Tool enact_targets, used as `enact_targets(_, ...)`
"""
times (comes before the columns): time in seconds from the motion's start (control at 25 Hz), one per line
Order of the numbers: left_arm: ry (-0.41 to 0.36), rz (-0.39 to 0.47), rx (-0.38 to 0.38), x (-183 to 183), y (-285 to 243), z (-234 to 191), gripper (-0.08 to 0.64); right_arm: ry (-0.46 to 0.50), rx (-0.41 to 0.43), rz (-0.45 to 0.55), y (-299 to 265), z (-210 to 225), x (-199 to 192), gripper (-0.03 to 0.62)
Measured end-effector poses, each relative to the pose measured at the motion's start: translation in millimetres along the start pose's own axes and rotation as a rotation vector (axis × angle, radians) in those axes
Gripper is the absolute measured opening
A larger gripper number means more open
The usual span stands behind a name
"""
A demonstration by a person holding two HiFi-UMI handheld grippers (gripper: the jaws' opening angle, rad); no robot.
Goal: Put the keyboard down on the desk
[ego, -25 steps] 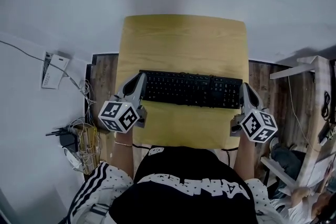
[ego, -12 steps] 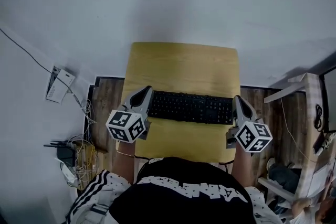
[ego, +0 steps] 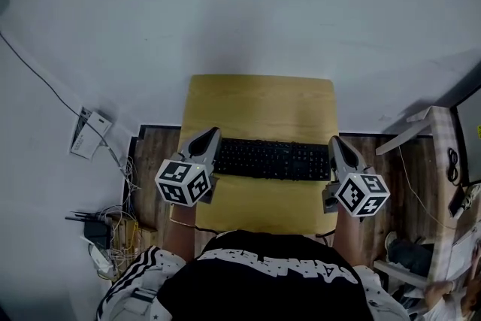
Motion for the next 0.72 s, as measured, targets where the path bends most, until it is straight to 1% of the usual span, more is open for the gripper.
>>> enact_targets(0.2,-0.031,0.005,-0.015,11.6,7.4,11.3,0.002,-0.013,0.023,0.031,11.5,-7.1,8.7,0.011)
enact_targets(0.36,-0.04,0.019,-0.021,21.5,8.4,16.5,0.002,0.0,0.048,0.048,16.8,-13.7,17.9,0.011)
enact_targets(0.52,-0.052,0.017,-0.032,25.8,3.1,21.7,0.002,0.009,0.062,0.059,18.1,-17.1,24.6,0.011)
enact_targets(0.72,-0.066,0.013,-0.046,25.0,1.2,26.5,0.002,0.004,0.065,0.068,21.8,-18.0,22.7,0.011)
Point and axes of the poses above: the fingertips, and each gripper's own axes: y backward along the fingers, z to its right, x out of its top, the point moved 2 cm from there along y, backward along the fingers, and after that the axes turned 11 degrees about -x, right-handed, at the moved point
